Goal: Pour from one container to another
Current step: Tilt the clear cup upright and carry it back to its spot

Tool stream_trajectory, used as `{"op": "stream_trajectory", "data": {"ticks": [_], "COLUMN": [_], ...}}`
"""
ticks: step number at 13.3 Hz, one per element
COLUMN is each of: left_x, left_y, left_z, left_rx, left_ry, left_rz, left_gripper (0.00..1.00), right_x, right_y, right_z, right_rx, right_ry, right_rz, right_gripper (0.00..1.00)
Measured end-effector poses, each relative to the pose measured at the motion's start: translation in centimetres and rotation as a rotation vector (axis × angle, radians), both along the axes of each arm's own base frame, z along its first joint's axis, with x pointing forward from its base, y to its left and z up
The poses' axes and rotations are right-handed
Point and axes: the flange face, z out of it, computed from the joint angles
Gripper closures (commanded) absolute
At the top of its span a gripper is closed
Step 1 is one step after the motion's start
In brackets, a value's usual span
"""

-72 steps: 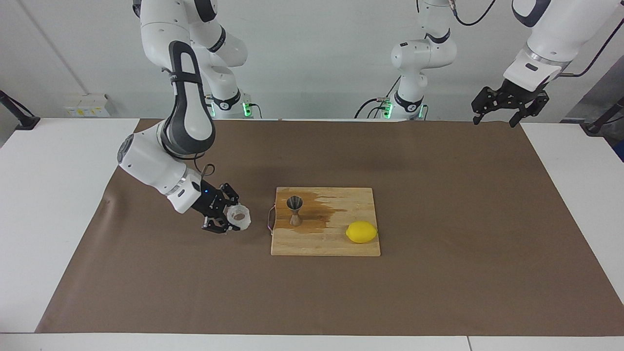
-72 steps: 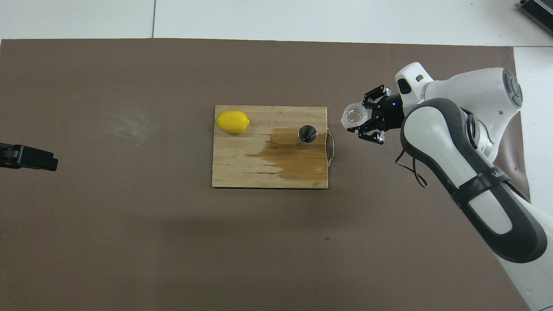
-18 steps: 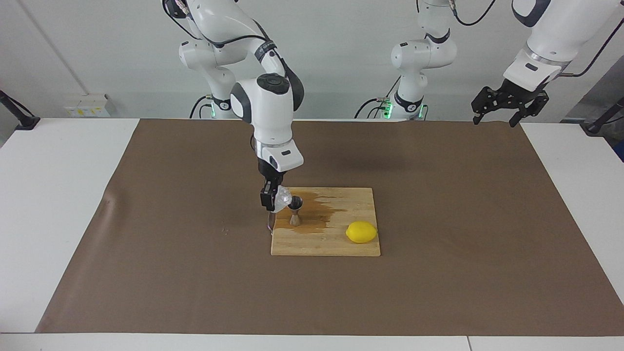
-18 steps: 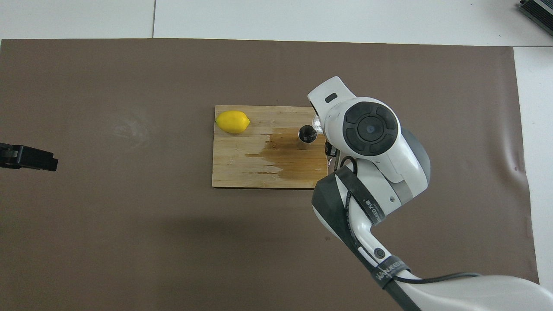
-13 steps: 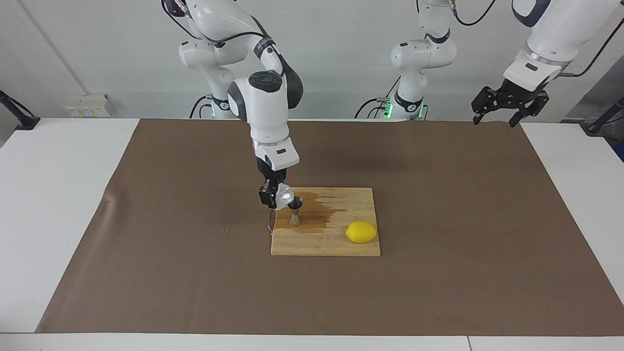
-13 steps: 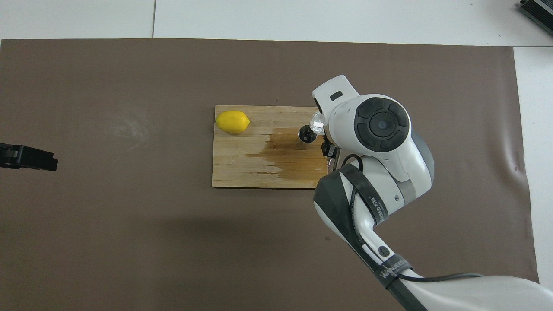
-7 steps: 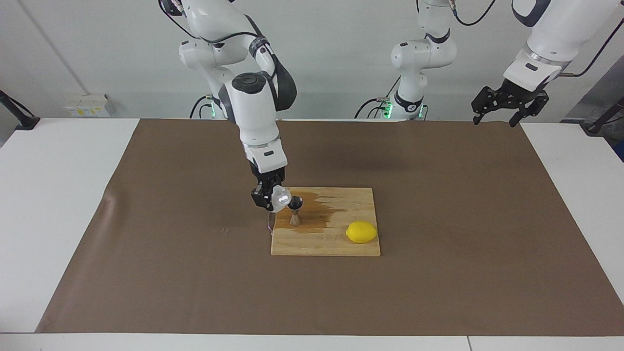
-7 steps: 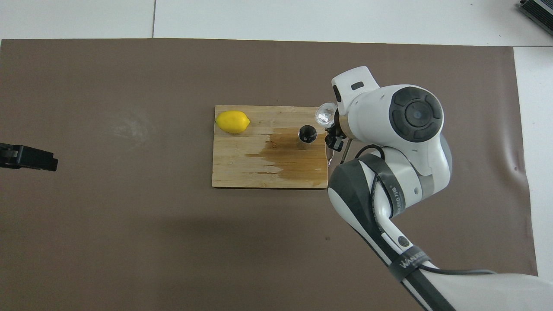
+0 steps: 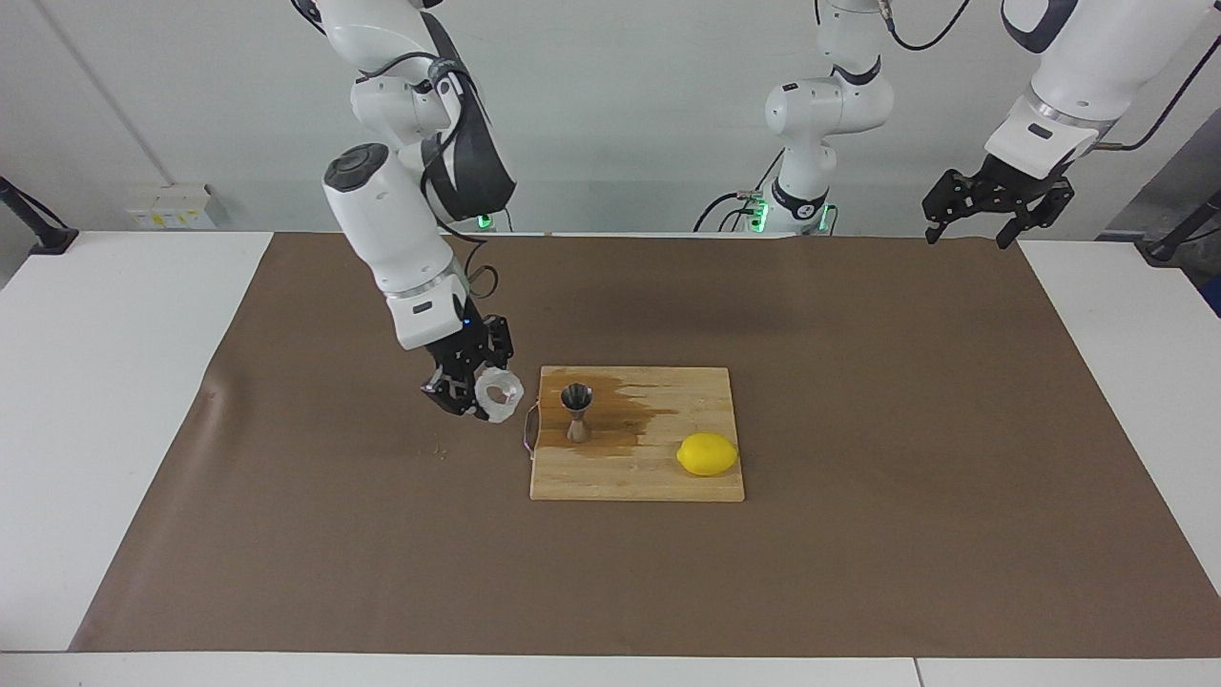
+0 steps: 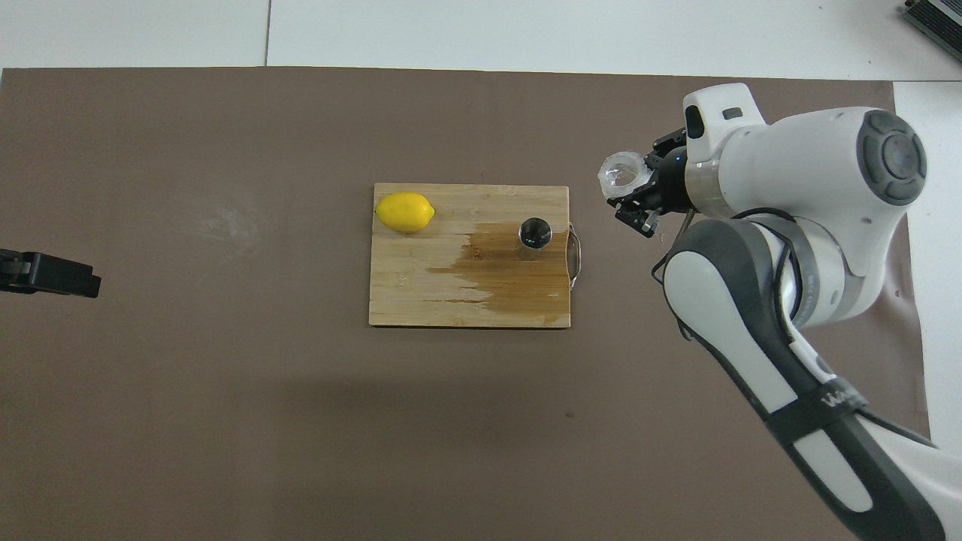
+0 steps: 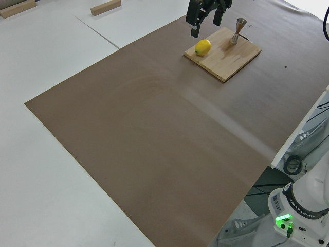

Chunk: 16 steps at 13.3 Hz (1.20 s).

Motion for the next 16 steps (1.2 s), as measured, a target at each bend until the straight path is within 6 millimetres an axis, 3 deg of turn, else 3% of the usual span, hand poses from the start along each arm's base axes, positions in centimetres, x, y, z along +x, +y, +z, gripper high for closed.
{"op": "stream_trajectory", "data": {"ticks": [2,8,13,16], "left_x": [0.0,0.0,0.0,0.0], "left_y": [0.0,0.0,0.0,0.0], "left_z": [0.0,0.0,0.0,0.0], "left_rx": [0.000,0.000,0.000,0.000], "left_ry": [0.000,0.000,0.000,0.000], "left_rz": [0.000,0.000,0.000,0.000], "left_gripper": [0.00,0.00,0.00,0.00], "right_x": [0.4,-1.0,-2.4,-2.3], "right_y": [-3.8,-12.1,-15.9,-16.2], "right_z": [-0.8,-3.1,-5.6,-8.2], "right_rx": [0.060,0.104,0.108,0.154], "right_ry": [0.005,0.024,0.048,0.005], "right_rz": [-0.019,0.023,0.016,-0.023], "right_gripper": [0.59,0.59,0.59,0.59]}}
